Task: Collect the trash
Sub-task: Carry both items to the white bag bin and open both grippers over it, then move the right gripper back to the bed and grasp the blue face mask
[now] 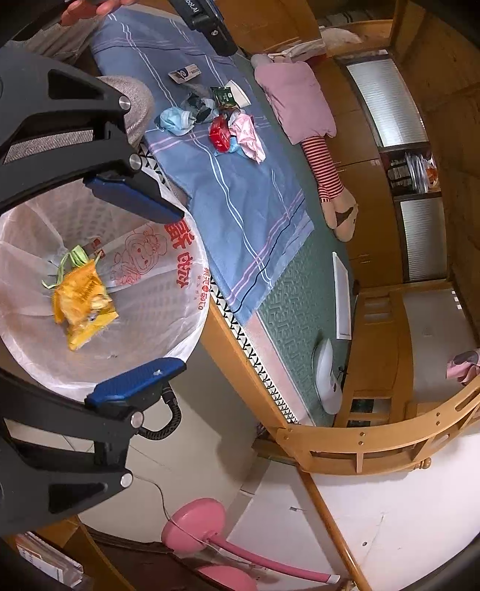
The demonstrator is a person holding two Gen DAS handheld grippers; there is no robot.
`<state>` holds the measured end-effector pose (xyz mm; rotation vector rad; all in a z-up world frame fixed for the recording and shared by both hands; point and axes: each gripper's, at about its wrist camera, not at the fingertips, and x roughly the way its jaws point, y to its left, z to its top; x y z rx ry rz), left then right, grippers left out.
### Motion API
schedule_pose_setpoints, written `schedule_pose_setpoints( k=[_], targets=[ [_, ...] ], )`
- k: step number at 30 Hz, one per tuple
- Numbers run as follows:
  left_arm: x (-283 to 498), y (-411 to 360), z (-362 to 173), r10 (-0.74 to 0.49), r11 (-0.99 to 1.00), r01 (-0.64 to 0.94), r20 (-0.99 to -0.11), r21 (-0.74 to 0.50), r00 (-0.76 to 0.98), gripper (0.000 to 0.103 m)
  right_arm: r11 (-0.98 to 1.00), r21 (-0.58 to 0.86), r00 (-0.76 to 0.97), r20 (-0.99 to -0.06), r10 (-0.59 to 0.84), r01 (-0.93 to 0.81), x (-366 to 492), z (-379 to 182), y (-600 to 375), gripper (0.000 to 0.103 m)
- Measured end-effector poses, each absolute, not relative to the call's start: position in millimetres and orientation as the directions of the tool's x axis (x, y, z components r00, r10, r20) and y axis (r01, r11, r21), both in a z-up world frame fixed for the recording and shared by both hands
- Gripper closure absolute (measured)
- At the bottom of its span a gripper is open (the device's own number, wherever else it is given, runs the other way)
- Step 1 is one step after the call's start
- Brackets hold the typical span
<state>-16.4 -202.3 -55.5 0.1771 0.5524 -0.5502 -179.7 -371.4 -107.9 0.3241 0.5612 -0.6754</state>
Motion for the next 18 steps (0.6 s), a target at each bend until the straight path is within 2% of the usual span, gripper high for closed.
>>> schedule_pose_setpoints(
  k=[8, 13, 18],
  targets=[
    [-12, -196, -56, -0.432, 0.853, 0.521, -0.546, 0.010, 0.718, 0.019, 0.745, 0.100, 0.646, -0.582, -0.494, 0.659, -178, -106, -370, 0.029],
    [-3, -183, -56, -0.399, 0.871, 0.490, -0.544, 0.025, 0.738, 0.014, 0.750, 0.107, 0.656, -0.576, -0.488, 0.653, -177, -102, -369, 0.029],
    [26, -147, -61, -0.325, 0.917, 0.400, -0.560, 0.012, 0.762, 0.014, 0.779, 0.144, 0.695, -0.569, -0.439, 0.610, -160, -96, -367, 0.023]
  ],
)
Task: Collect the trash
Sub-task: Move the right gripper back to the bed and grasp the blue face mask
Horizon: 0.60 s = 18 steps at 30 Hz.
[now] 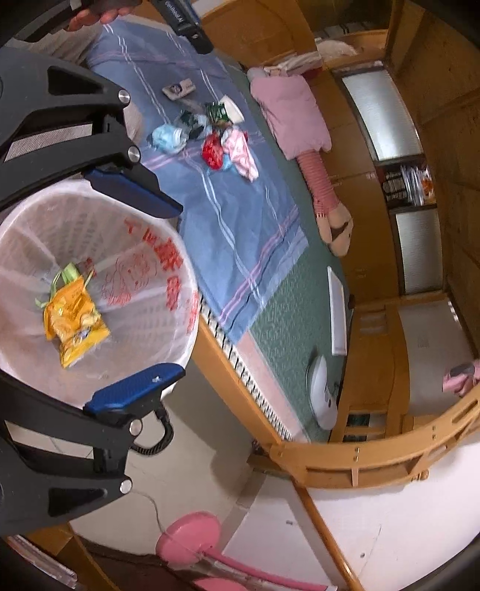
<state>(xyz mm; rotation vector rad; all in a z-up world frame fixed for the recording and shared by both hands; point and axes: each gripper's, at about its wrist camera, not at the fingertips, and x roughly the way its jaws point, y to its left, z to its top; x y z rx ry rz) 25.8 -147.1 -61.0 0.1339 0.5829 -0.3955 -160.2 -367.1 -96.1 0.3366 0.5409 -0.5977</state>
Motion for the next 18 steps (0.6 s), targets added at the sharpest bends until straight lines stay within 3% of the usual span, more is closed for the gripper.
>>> schedule_pose_setpoints(
  k=[10, 14, 18],
  targets=[
    [97, -41, -85, -0.096, 0.994, 0.109, -0.613, -0.016, 0.785, 0.014, 0.927, 0.180, 0.742, -0.657, -0.136, 0.329, -25, -112, -323, 0.017],
    [113, -12, -97, -0.060, 0.998, 0.054, -0.641, -0.029, 0.765, 0.014, 0.974, 0.165, 0.646, -0.763, 0.025, 0.157, 61, -140, -298, 0.017],
    [125, 14, -106, -0.034, 0.999, 0.010, -0.656, -0.041, 0.754, 0.014, 0.995, 0.094, 0.500, -0.863, 0.066, 0.032, 131, -176, -278, 0.017]
  ],
)
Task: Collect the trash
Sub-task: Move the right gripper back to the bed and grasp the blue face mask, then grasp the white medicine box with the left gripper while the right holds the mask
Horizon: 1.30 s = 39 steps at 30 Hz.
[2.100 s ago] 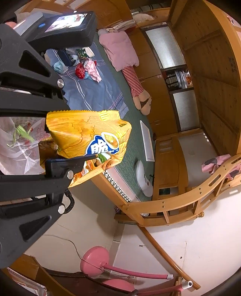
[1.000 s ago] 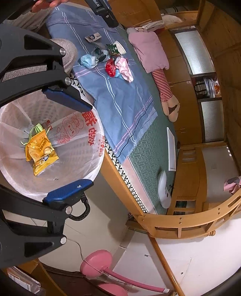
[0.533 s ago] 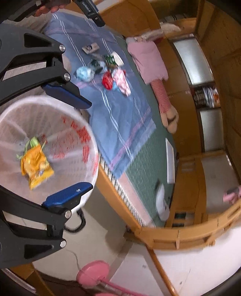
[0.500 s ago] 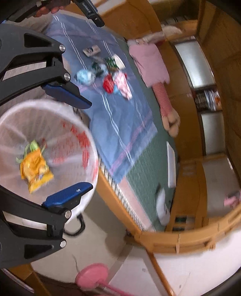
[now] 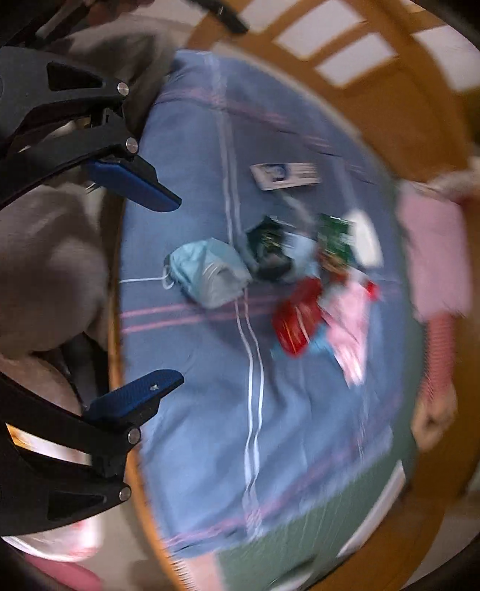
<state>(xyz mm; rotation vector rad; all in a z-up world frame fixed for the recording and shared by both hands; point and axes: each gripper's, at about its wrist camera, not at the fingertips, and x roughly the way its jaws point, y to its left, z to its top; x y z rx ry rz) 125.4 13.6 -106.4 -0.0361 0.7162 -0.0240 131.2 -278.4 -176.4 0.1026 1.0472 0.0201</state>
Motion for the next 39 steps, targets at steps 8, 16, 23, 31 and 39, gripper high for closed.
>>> schedule_pose_setpoints(
  k=[8, 16, 23, 31, 39],
  targets=[
    [141, 39, -115, 0.000, 0.997, -0.051, -0.675, -0.055, 0.738, 0.014, 0.990, 0.015, 0.330, -0.942, 0.062, -0.141, 199, -216, -251, 0.017],
    [148, 40, -123, 0.012, 0.997, -0.062, -0.691, -0.047, 0.723, 0.014, 0.988, -0.015, 0.151, -0.988, 0.009, -0.152, 228, -249, -248, 0.073],
    [159, 27, -134, 0.014, 0.999, -0.038, -0.709, -0.018, 0.705, 0.014, 0.994, 0.082, 0.229, -0.968, 0.098, -0.075, 208, -216, -255, 0.085],
    [201, -11, -165, -0.011, 1.000, 0.004, -0.764, -0.011, 0.645, 0.014, 0.971, 0.235, 0.481, -0.849, 0.220, -0.029, 150, -173, -253, 0.085],
    [267, -65, -198, 0.013, 0.999, 0.017, -0.801, 0.028, 0.599, 0.014, 0.949, 0.313, 0.511, -0.821, 0.254, 0.031, 147, -184, -270, 0.085]
  ],
)
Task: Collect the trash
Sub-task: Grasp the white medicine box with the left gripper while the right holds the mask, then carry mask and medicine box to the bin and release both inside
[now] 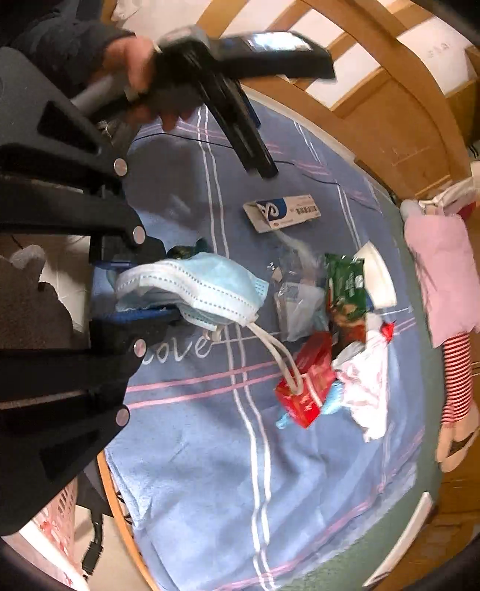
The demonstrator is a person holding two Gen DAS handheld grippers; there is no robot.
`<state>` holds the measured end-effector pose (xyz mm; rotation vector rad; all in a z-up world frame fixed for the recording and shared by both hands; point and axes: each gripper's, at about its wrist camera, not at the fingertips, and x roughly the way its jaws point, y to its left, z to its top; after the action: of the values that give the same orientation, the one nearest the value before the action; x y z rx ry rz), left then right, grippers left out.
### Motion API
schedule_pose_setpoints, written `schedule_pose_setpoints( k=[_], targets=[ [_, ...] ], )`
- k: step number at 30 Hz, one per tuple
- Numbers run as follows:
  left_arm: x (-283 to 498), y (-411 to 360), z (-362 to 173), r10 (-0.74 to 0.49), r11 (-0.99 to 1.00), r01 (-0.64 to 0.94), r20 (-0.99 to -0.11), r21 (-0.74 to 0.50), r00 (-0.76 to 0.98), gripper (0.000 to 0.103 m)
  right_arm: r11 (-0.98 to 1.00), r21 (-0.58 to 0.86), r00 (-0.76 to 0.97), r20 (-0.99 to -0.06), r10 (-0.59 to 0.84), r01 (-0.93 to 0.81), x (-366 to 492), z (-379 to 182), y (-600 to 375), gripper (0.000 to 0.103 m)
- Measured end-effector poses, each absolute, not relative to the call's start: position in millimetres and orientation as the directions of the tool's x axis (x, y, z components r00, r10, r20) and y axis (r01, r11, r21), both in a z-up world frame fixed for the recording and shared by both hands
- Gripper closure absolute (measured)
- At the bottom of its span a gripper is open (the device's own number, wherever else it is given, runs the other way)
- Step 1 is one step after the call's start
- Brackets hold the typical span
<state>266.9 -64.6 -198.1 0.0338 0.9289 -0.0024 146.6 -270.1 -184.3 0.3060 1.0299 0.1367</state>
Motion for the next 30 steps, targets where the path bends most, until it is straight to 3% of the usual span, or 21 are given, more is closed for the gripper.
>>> schedule_pose_setpoints(
  k=[10, 11, 12, 15, 30],
  targets=[
    [295, -115, -236, 0.061, 0.994, 0.039, -0.813, 0.103, 0.579, 0.015, 0.914, 0.405, 0.511, -0.791, 0.336, 0.026, 148, -189, -279, 0.085],
    [298, -112, -239, 0.043, 0.996, 0.038, -0.823, 0.079, 0.567, 0.029, 0.909, 0.416, 0.510, -0.787, 0.346, 0.027, 148, -189, -281, 0.085],
    [301, -110, -245, 0.024, 0.998, 0.039, -0.841, 0.053, 0.540, 0.050, 0.908, 0.419, 0.512, -0.787, 0.345, 0.032, 148, -189, -282, 0.085],
    [298, -102, -240, 0.036, 0.998, 0.019, -0.836, 0.056, 0.548, 0.055, 0.905, 0.424, 0.513, -0.783, 0.352, 0.026, 147, -189, -281, 0.085],
    [238, -51, -176, 0.076, 0.997, -0.052, -0.700, 0.055, 0.710, 0.057, 0.905, 0.426, 0.557, -0.752, 0.353, 0.001, 141, -183, -281, 0.085]
  ],
)
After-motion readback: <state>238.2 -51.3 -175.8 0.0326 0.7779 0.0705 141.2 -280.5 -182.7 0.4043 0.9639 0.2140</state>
